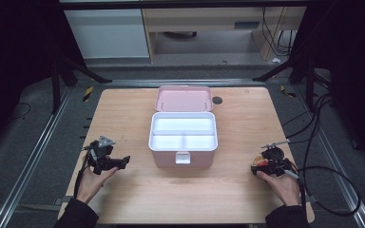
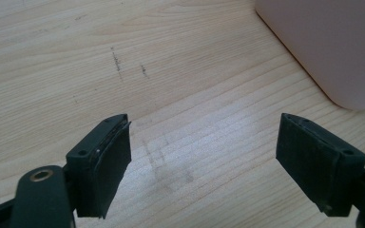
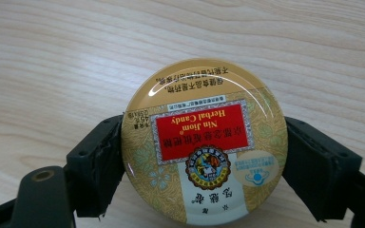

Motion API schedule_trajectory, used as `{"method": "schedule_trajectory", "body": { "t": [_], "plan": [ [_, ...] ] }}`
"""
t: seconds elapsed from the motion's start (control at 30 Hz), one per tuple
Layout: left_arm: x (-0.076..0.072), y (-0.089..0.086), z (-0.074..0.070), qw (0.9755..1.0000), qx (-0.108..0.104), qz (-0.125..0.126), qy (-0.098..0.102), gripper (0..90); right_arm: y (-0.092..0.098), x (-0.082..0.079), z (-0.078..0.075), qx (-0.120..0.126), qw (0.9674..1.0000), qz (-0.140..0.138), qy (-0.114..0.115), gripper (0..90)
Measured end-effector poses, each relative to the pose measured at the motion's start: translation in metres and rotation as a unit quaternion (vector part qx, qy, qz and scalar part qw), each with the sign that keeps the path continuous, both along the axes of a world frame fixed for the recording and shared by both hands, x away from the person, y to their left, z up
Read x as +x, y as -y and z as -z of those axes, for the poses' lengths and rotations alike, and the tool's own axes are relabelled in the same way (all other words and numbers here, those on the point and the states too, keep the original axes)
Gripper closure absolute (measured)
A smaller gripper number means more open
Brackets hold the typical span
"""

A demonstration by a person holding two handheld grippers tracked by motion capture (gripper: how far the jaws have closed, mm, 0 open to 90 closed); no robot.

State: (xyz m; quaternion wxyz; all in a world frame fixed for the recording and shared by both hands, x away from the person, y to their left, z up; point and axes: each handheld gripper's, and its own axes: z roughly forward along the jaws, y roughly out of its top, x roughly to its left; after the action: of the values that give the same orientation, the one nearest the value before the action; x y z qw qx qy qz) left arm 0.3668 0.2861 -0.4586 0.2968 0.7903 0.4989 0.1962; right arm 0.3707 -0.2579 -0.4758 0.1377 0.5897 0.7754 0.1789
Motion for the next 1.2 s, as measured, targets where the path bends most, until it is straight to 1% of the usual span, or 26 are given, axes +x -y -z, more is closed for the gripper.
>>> {"method": "schedule_trajectory", "body": {
  "t": [0.07, 0.2, 0.23, 0.4, 0.5, 0.53, 0.6, 0.67, 0.73, 0.77, 0.8, 0.83, 0.87, 0.9, 0.93, 0.97, 1.0, 1.03, 1.07, 1.1, 1.13, 1.17, 1.2],
  "plan": [
    [0.000, 0.000, 0.000, 1.0000, 0.001, 0.001, -0.001, 18.8, 0.005, 0.003, 0.003, -0.002, 1.0000, 0.005, -0.007, 20.7],
    [0.000, 0.001, 0.000, 1.0000, 0.001, 0.002, 0.000, 18.8, 0.004, 0.004, 0.009, -0.008, 0.9999, 0.003, -0.013, 20.6],
    [0.000, 0.001, -0.001, 1.0000, 0.001, 0.002, 0.000, 18.8, 0.005, 0.004, 0.009, -0.008, 0.9999, -0.001, -0.012, 20.6],
    [0.001, 0.001, -0.002, 1.0000, 0.000, 0.001, 0.000, 18.8, 0.004, 0.003, 0.010, -0.003, 0.9999, 0.002, -0.009, 20.5],
    [0.001, 0.001, -0.004, 1.0000, -0.003, 0.003, 0.003, 18.9, 0.003, 0.003, 0.009, -0.006, 1.0000, -0.005, 0.002, 18.1],
    [0.001, 0.001, -0.006, 1.0000, -0.006, 0.002, 0.004, 18.9, 0.003, 0.003, 0.009, -0.006, 1.0000, -0.005, 0.002, 18.1],
    [0.000, 0.002, -0.010, 0.9999, -0.008, 0.004, 0.008, 19.0, 0.003, 0.002, 0.004, -0.004, 0.9998, -0.002, 0.018, 16.7],
    [0.000, 0.003, -0.012, 0.9999, -0.010, 0.005, 0.010, 19.0, 0.002, 0.001, -0.004, 0.001, 0.9991, -0.001, 0.042, 16.6],
    [0.000, 0.005, -0.016, 0.9998, -0.011, 0.008, 0.014, 19.0, 0.001, -0.001, -0.013, 0.007, 0.9977, 0.002, 0.067, 16.7],
    [0.000, 0.007, -0.021, 0.9997, -0.013, 0.010, 0.020, 19.0, -0.002, -0.003, -0.022, 0.016, 0.9952, -0.003, 0.096, 17.3],
    [0.000, 0.007, -0.021, 0.9997, -0.013, 0.010, 0.020, 19.0, -0.003, -0.003, -0.026, 0.018, 0.9937, -0.011, 0.110, 17.9],
    [0.000, 0.007, -0.024, 0.9995, -0.015, 0.012, 0.024, 19.3, -0.006, -0.004, -0.031, 0.022, 0.9918, -0.019, 0.125, 18.8],
    [0.000, 0.008, -0.027, 0.9994, -0.018, 0.011, 0.028, 19.6, -0.009, -0.005, -0.037, 0.027, 0.9899, -0.022, 0.137, 19.5],
    [0.001, 0.010, -0.030, 0.9992, -0.018, 0.012, 0.033, 19.6, -0.009, -0.005, -0.037, 0.027, 0.9899, -0.022, 0.137, 19.5],
    [0.001, 0.011, -0.032, 0.9991, -0.019, 0.014, 0.035, 19.6, -0.013, -0.006, -0.042, 0.032, 0.9875, -0.031, 0.151, 20.5],
    [0.003, 0.013, -0.034, 0.9990, -0.020, 0.017, 0.036, 19.6, -0.020, -0.006, -0.055, 0.042, 0.9833, -0.043, 0.172, 21.0],
    [0.004, 0.014, -0.035, 0.9989, -0.022, 0.017, 0.038, 19.5, -0.023, -0.006, -0.059, 0.047, 0.9818, -0.046, 0.178, 21.2],
    [0.007, 0.016, -0.039, 0.9987, -0.024, 0.023, 0.038, 19.3, -0.027, -0.006, -0.064, 0.056, 0.9793, -0.052, 0.187, 21.5],
    [0.007, 0.016, -0.039, 0.9987, -0.024, 0.023, 0.038, 19.2, -0.027, -0.006, -0.064, 0.056, 0.9793, -0.052, 0.187, 21.5],
    [0.010, 0.018, -0.044, 0.9985, -0.029, 0.025, 0.040, 18.9, -0.036, -0.004, -0.072, 0.076, 0.9753, -0.068, 0.196, 22.0],
    [0.010, 0.018, -0.044, 0.9985, -0.029, 0.025, 0.040, 18.9, -0.036, -0.004, -0.072, 0.076, 0.9753, -0.068, 0.196, 22.0],
    [0.012, 0.020, -0.047, 0.9980, -0.033, 0.028, 0.046, 18.9, -0.040, -0.003, -0.073, 0.082, 0.9741, -0.071, 0.199, 22.4],
    [0.013, 0.022, -0.050, 0.9978, -0.039, 0.028, 0.047, 19.0, -0.045, -0.001, -0.076, 0.086, 0.9723, -0.081, 0.202, 22.9]
  ]
}}
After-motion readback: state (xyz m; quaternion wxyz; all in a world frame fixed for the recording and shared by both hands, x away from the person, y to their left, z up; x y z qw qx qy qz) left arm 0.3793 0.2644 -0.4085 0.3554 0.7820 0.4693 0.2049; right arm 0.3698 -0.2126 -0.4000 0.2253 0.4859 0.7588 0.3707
